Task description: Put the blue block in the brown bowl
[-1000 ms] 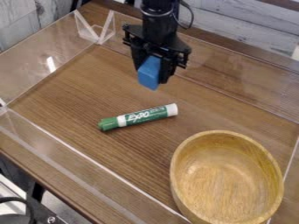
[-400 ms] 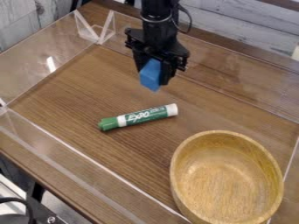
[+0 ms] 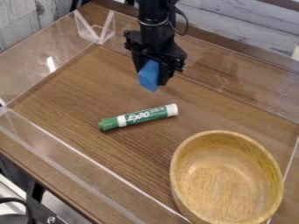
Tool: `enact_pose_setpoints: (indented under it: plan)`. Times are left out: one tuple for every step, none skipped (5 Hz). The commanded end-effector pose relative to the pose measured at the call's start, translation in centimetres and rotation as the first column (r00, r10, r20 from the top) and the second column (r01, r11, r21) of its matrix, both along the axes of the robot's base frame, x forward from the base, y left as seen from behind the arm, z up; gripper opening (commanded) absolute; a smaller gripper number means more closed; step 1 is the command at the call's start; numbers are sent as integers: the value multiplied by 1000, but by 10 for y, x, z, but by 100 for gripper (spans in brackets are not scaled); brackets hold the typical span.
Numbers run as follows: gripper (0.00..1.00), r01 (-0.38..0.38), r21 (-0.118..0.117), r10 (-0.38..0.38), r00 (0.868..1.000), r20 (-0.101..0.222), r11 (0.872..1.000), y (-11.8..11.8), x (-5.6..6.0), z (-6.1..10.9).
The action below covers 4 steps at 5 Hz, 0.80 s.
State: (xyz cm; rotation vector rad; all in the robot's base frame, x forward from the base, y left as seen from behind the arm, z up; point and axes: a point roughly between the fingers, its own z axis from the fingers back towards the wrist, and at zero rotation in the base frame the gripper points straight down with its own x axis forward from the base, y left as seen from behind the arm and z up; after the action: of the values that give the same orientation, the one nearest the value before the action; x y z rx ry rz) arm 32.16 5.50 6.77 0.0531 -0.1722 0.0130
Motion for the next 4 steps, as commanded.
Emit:
enact_pose_setpoints:
  plan:
    - [0,-9,8,9,999,53,1000,11,6,18]
    - [0,-17,8,17,998,67,1000,19,6,25]
    - [0,-22,4,22,996,87,1000,28,8,31]
    - [0,-27,3,27,993,113,1000,35,10,37]
